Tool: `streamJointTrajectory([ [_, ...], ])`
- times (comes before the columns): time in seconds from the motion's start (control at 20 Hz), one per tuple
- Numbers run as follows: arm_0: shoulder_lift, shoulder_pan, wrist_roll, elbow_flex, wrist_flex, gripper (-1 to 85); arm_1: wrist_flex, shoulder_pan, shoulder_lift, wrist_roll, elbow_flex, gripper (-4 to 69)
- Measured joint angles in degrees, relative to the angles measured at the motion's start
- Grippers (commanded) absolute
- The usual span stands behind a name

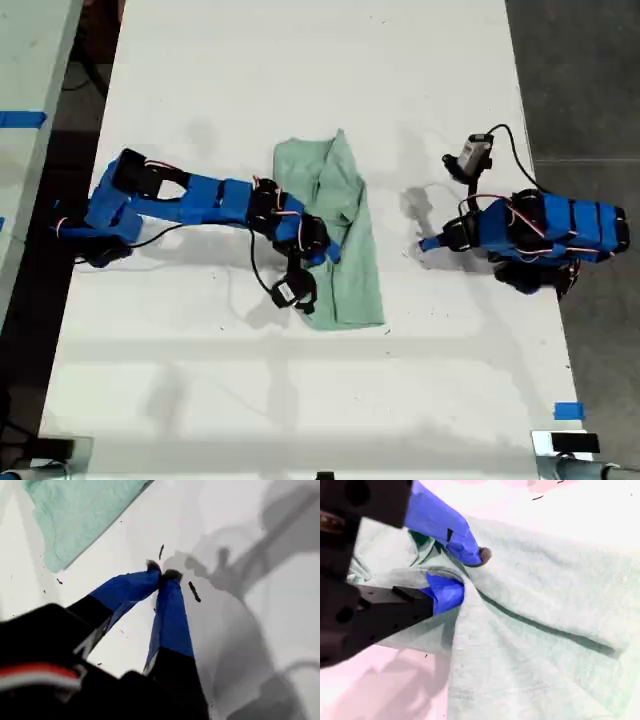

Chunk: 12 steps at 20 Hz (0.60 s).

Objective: Fold t shirt

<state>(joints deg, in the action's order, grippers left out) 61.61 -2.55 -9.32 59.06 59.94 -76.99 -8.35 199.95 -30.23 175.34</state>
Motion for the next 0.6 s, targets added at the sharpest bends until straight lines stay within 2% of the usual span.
streamJointTrajectory([
  [0.2,0.0,3.52,4.39,0.44,1.76,26.6,0.0,0.0,0.0,0.0,0.0,2.2],
  [0.4,0.09,4.13,4.04,0.44,4.75,27.2,0.0,0.0,0.0,0.0,0.0,2.2],
  [0.6,1.41,4.13,2.72,0.44,14.85,28.5,0.0,0.0,0.0,0.0,0.0,2.2],
])
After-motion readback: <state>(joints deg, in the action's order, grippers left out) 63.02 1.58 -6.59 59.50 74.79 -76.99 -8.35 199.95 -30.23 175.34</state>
